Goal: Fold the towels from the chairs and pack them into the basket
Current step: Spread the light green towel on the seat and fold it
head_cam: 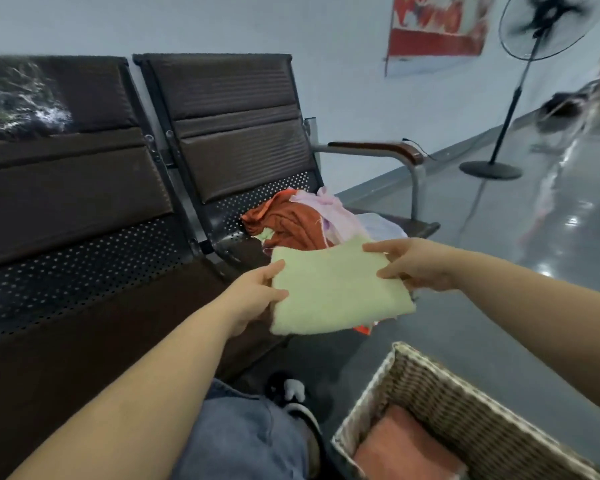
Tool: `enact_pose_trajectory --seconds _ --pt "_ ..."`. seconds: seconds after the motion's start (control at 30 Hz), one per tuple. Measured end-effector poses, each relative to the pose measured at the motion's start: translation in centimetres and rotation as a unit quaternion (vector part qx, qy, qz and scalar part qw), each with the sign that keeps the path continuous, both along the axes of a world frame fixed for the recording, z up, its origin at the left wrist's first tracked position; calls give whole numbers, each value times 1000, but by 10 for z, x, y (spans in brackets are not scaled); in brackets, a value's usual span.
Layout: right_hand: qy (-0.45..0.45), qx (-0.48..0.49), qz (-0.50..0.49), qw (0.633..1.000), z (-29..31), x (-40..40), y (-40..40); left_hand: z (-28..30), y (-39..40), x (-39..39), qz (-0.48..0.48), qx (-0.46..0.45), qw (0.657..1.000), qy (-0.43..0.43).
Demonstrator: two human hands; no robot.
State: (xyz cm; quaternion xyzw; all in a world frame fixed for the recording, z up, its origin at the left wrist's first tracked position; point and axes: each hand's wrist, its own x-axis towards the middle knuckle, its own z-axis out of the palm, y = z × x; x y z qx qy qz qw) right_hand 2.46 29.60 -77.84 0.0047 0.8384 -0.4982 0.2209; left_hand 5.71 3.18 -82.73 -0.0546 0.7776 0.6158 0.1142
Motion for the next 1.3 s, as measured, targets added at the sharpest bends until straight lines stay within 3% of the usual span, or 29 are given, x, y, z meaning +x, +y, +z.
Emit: enact_pose_trajectory --seconds 0.23,0.47,0.6,0.73,0.93,1.2,1.3 --pt "17 -29 -147 989 -18 82 143 -16 141 9 -131 87 987 -16" --pt "4 -63 -264 963 -67 171 213 -58 220 29 -245 51 967 -43" --pt "6 -41 -288 957 -110 202 216 -93 230 45 -266 10 962 -54" --pt "-19 -15 -284 958 -160 229 205 -134 229 62 -313 -29 942 -120" --pt "-113 42 -269 956 -232 255 181 -181 240 71 -419 -181 879 -140" --pt "-186 90 -291 934 -283 251 156 -241 270 75 -495 -300 804 -141" --pt "-200 111 -301 926 -293 250 156 -259 276 80 -503 -324 792 -124"
